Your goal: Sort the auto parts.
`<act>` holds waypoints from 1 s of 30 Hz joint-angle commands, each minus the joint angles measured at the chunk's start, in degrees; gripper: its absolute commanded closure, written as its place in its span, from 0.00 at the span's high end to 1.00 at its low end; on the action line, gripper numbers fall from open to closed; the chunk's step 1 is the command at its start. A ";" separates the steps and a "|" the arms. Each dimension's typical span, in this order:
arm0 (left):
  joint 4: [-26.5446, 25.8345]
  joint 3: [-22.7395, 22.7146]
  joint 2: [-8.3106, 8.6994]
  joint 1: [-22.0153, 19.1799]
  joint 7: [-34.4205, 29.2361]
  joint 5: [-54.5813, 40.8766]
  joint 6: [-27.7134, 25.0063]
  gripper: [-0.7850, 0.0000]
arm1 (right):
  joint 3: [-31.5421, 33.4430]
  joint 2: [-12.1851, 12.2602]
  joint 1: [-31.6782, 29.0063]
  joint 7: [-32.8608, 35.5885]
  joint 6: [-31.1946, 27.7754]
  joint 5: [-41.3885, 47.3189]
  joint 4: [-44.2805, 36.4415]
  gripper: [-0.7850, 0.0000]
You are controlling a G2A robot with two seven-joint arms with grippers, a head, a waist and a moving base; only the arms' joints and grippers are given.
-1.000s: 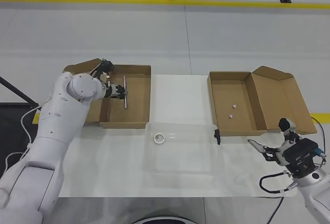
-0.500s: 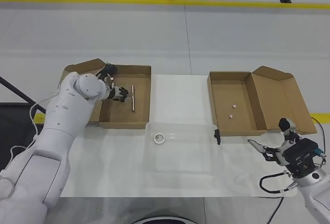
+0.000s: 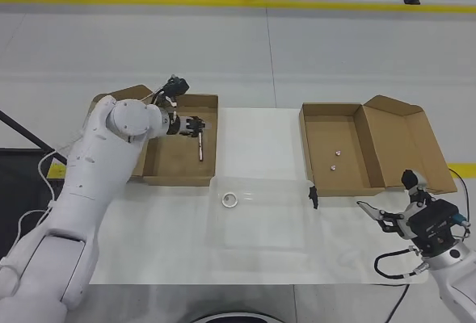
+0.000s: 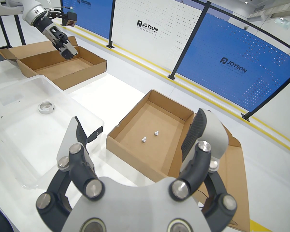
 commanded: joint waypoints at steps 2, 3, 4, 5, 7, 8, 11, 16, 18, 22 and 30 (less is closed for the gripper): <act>-6.81 -2.58 1.05 3.44 -1.02 -1.68 -0.67 0.64 | -0.37 -0.07 0.55 0.50 0.10 -2.09 -3.37 1.00; -9.06 -3.64 1.42 4.74 -1.03 -2.36 -0.98 0.65 | -0.50 -0.07 0.80 0.94 0.24 -3.32 -4.66 1.00; -11.25 -4.85 1.81 6.11 -0.84 -3.15 -1.45 0.66 | -0.71 -0.07 1.12 1.49 0.38 -4.38 -6.08 1.00; -13.27 -6.11 2.19 7.59 -0.83 -4.02 -1.70 0.67 | -0.98 -0.03 1.60 2.15 -0.02 -5.77 -7.69 1.00; -17.41 -8.77 2.97 10.69 -0.59 -5.62 -2.18 0.69 | -1.86 0.08 2.81 3.78 -1.37 -8.16 -10.61 1.00; -19.34 -10.13 3.33 12.33 -0.56 -6.62 -2.39 0.70 | -2.57 0.23 3.62 5.15 -3.31 -9.33 -11.96 1.00; -23.81 -14.56 4.42 16.89 -0.49 -9.53 -3.11 0.78 | -5.42 0.47 7.43 10.01 -5.86 -11.09 -14.84 1.00; -28.90 -20.50 5.79 23.68 0.71 -12.68 -4.32 1.00 | -12.65 0.46 15.62 23.04 -6.96 -5.97 -14.79 1.00; -30.20 -22.28 6.15 25.83 1.39 -13.82 -4.46 1.00 | -14.10 0.53 18.09 28.24 -7.58 -5.19 -14.69 1.00; -30.20 -22.28 6.15 25.83 1.39 -13.82 -4.46 1.00 | -14.10 0.53 18.09 28.24 -7.58 -5.19 -14.69 1.00; -30.20 -22.28 6.15 25.83 1.39 -13.82 -4.46 1.00 | -14.28 0.52 18.12 28.06 -7.67 -5.18 -15.06 1.00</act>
